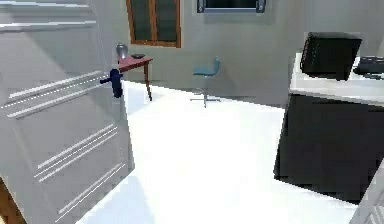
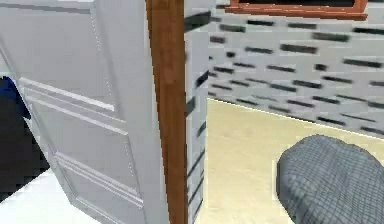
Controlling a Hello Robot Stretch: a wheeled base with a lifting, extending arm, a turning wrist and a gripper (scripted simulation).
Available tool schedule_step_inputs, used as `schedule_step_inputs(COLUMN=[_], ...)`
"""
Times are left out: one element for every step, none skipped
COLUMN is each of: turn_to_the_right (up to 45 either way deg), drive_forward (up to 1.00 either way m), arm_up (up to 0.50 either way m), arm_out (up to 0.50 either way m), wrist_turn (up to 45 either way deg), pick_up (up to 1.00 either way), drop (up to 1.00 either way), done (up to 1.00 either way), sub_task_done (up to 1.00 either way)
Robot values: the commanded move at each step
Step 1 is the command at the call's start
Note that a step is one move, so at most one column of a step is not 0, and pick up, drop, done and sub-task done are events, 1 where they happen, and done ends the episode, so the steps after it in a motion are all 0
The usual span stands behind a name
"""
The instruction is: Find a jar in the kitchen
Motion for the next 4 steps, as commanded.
schedule_step_inputs(turn_to_the_right=[0.0, 0.0, -24.0, 0.0], drive_forward=[1.00, 0.65, 0.00, 1.00], arm_up=[0.00, 0.00, 0.00, 0.00], arm_out=[0.00, 0.00, 0.00, 0.00], wrist_turn=[0.0, 0.0, 0.0, 0.0], pick_up=[0.00, 0.00, 0.00, 0.00], drop=[0.00, 0.00, 0.00, 0.00], done=[0.00, 0.00, 0.00, 0.00], sub_task_done=[0.00, 0.00, 0.00, 0.00])
